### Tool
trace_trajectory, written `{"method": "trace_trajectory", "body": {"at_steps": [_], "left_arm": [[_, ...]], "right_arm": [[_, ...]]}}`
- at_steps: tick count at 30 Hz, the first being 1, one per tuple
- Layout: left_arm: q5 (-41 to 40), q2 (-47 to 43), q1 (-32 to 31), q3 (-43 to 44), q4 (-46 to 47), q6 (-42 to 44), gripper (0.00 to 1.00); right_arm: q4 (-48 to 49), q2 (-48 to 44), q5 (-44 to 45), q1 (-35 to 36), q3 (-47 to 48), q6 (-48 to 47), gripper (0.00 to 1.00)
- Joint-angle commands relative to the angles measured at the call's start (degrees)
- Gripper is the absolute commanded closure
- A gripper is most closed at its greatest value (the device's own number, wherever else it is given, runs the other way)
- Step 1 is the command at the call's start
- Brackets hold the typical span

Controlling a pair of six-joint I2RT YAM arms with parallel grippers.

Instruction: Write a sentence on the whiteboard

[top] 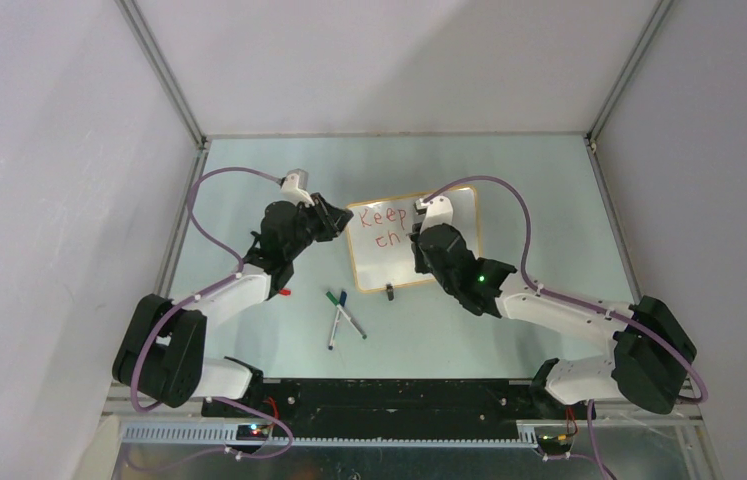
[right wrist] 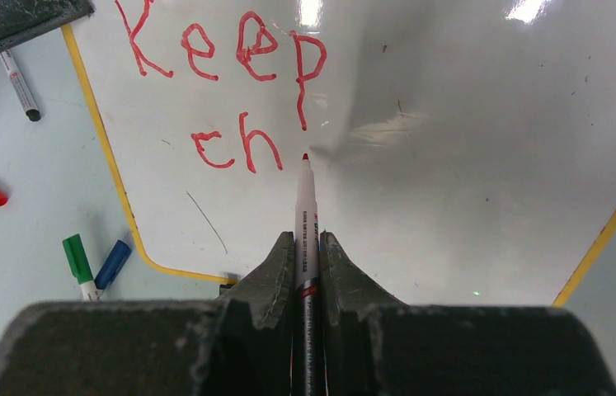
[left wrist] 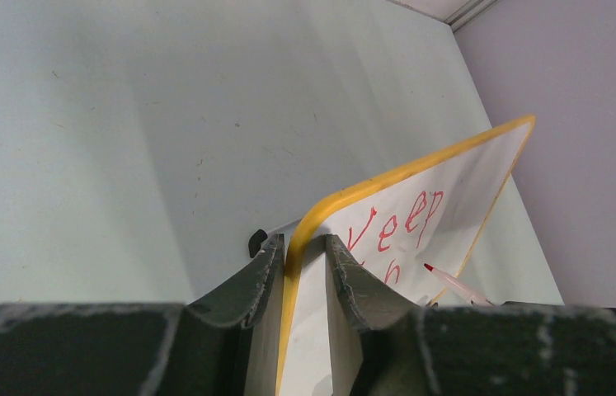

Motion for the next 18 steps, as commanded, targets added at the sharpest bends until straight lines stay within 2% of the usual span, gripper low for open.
{"method": "trace_trajectory", "body": {"at_steps": [1,18], "left_arm": [[0.63,-0.79,0.24,1.54,2.15,-0.57,0.73],[0.66,-0.8,0.24,1.26,2.53,-0.7,0.73]], "right_arm": [[2.19,0.4,-0.04,-0.34,2.73,0.1,1.0],[2.21,1.88,-0.41,-1.12,3.58,0.67,1.0]]}}
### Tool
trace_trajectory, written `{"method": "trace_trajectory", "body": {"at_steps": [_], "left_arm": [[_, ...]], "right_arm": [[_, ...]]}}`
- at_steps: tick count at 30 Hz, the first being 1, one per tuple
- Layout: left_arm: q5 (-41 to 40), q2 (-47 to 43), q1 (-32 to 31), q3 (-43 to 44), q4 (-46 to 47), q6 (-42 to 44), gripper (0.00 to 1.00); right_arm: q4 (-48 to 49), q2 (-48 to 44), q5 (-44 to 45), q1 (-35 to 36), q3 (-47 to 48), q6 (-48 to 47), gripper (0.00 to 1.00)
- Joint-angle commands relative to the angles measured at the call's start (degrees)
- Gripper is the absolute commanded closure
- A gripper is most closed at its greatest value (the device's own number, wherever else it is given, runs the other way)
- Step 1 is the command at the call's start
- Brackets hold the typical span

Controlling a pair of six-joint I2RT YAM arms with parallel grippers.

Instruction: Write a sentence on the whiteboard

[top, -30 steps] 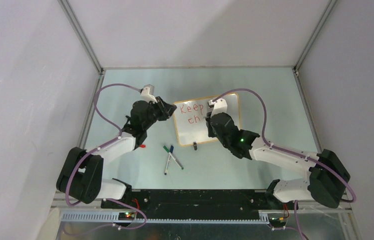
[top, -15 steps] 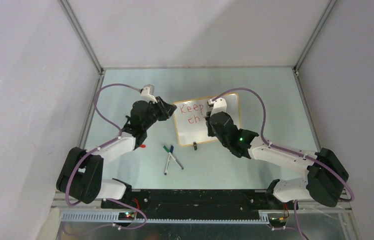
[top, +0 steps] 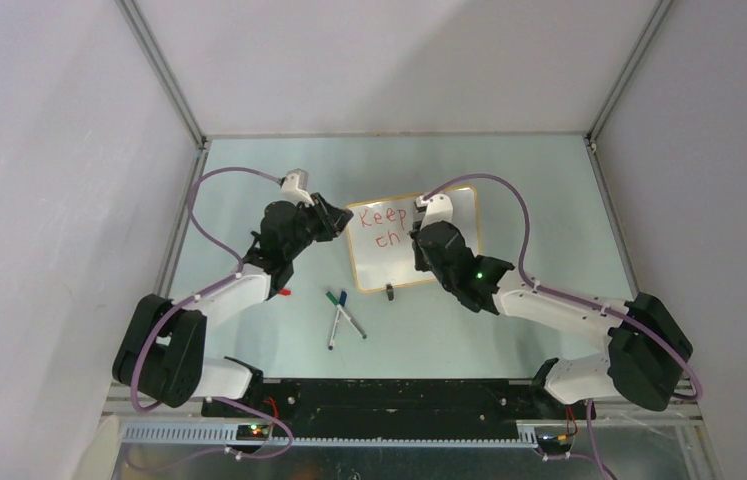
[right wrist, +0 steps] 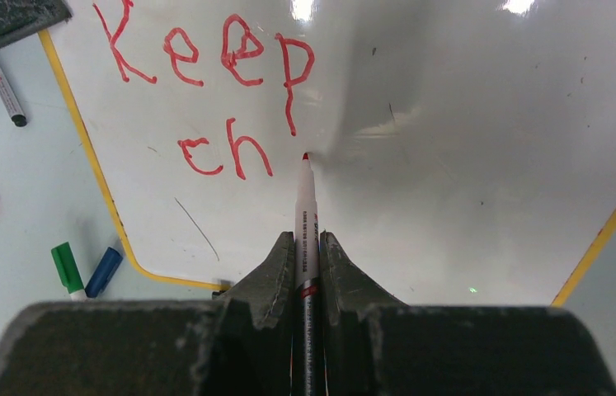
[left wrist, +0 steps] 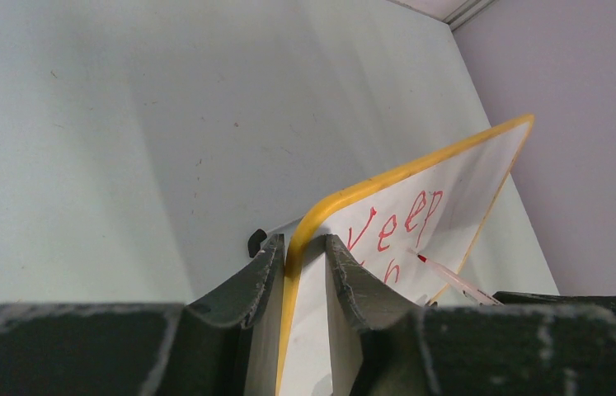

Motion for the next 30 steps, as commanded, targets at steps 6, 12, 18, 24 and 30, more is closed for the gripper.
{"method": "trace_trajectory", "body": {"at_steps": [6,12,18,24,30], "left_arm": [[0.39,-0.84,0.23,1.22,2.55,-0.72,0.73],[0.35,-0.85,0.24,1.23,2.58,-0.74,0.73],[0.37,-0.88,0.24,1.19,2.58,-0.72,0.73],[0.48,-0.94,0.22,1.16,2.53,-0.72,0.73],[0.4,-1.07,0.23,1.15,2.59,-0.72,0.73]], "right_arm": [[2.07,1.2,-1.36,-0.43,3.61,0.43,1.0],[3.59,1.29,-0.54,-0.47,3.66,0.32,1.0],[3.8,1.45,-1.55,-0.52,3.61,0.12,1.0],[2.91,2.21,-2.3,-0.56,4.54,0.06,1.0],[0.36,1.28,-1.31,-0.55,4.62,0.71,1.0]]}}
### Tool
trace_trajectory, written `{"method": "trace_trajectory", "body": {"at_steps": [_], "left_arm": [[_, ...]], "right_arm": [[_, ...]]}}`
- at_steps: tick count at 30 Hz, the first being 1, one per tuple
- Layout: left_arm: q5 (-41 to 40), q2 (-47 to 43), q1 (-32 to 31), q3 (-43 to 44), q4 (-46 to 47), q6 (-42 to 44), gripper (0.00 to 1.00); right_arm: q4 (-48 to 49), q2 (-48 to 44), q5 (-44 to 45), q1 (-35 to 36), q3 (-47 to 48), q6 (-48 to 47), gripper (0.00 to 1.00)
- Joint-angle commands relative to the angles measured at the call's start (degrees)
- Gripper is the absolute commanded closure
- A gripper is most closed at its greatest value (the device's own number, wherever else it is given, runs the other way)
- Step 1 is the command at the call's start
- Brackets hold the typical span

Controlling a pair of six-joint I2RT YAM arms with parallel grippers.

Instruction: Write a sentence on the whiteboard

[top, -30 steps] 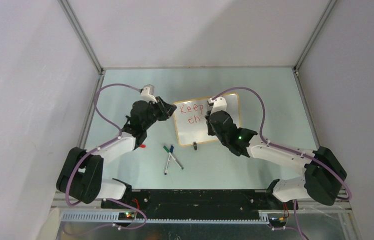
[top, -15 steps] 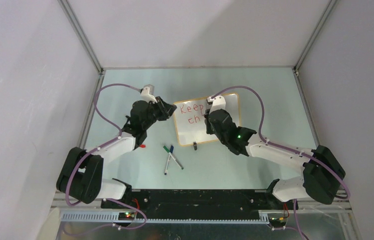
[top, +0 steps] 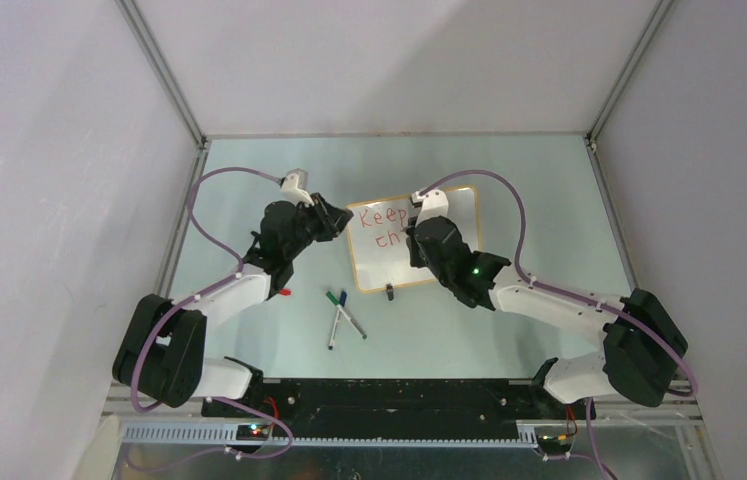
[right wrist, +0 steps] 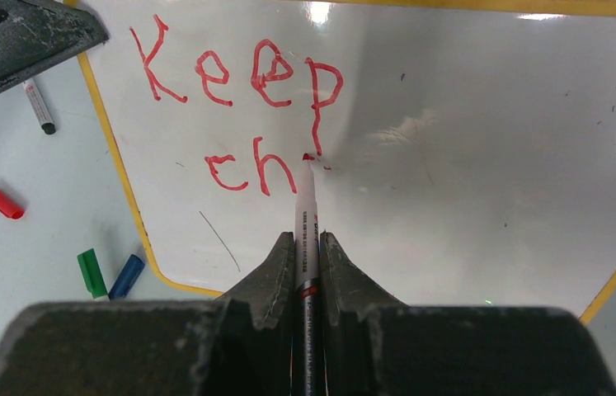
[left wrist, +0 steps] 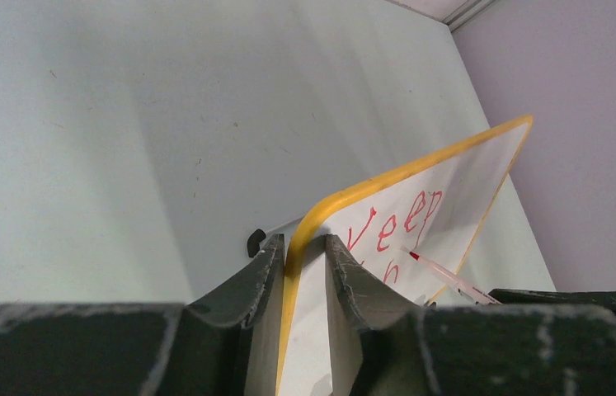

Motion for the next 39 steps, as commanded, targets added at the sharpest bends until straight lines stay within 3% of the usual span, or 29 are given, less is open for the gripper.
{"method": "trace_trajectory", "body": {"at_steps": [1,13,39], "left_arm": [[0.33,-1.03,0.17,1.15,2.56,-0.59,0.73],[0.21,-1.24,0.17,1.06,2.38,-0.51,0.73],[0.11,-1.67,0.16,0.97,2.31,-0.37,0.73]], "right_arm": [[-0.55,-0.88,0.94,-0.18,2.22,0.77,1.0],[-0.44,-4.26,0.9,0.14,0.27,1.03,1.0],[-1.42,-2.46,0.56,-0.96,0.26,1.19,1.0]]}}
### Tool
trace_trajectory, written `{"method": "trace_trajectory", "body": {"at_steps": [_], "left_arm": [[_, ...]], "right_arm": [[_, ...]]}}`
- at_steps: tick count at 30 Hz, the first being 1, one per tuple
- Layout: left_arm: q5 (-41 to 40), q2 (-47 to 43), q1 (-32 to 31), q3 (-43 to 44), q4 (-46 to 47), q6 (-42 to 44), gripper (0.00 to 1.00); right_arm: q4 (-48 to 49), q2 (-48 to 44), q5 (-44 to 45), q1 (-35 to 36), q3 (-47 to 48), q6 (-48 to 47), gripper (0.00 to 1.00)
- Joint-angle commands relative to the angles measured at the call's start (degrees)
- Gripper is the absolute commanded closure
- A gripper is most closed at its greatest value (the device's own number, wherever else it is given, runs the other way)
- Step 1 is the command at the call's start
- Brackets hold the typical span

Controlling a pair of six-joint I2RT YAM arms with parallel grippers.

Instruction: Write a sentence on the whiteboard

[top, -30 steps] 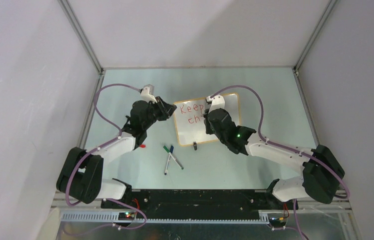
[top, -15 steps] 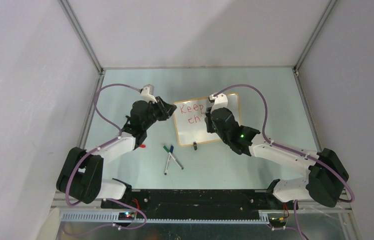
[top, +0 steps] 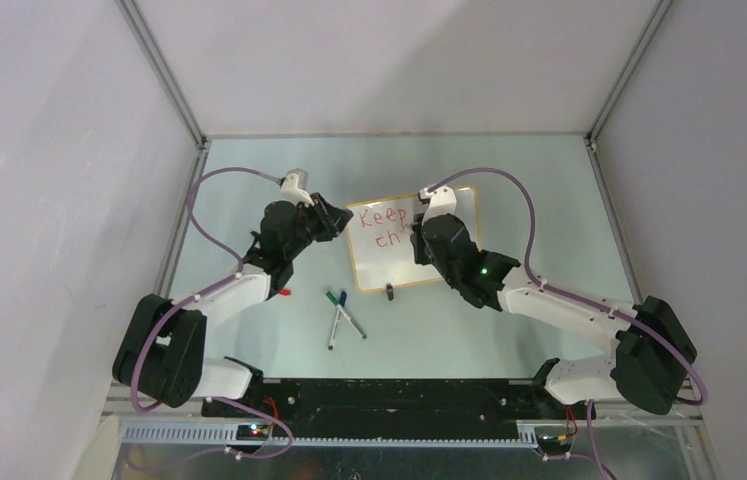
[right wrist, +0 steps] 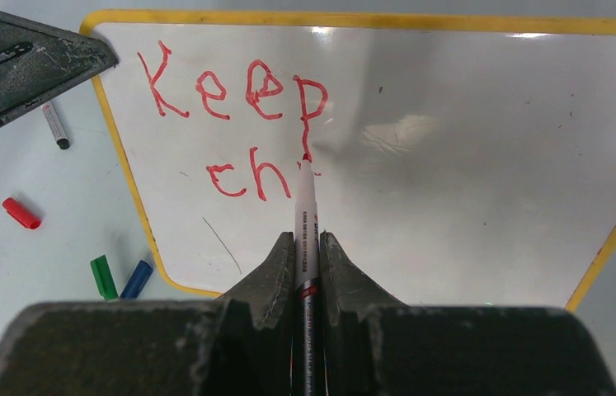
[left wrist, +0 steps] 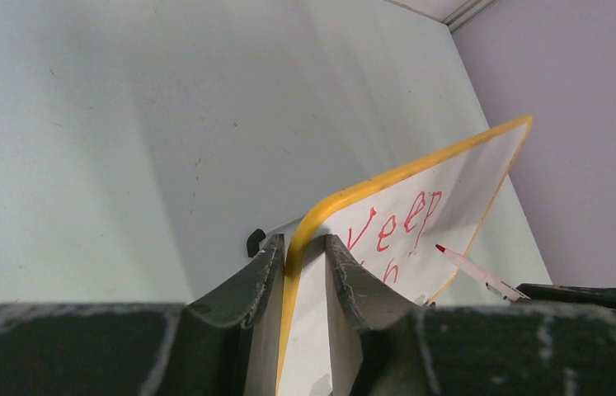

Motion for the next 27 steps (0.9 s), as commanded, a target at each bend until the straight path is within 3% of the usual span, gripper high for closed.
{"method": "trace_trajectory", "body": {"at_steps": [1,27], "left_arm": [[0.11,-1.68,0.11,0.93,2.26,-0.07,0.73],[0.19,-1.74,0.14,0.86,2.32,-0.14,0.73]], "right_arm": [[-0.18,0.62,0.55,-0.42,0.27,0.62,1.0],[-1.23,1.57,-0.32,-0.92,0.29,1.4,1.0]]}}
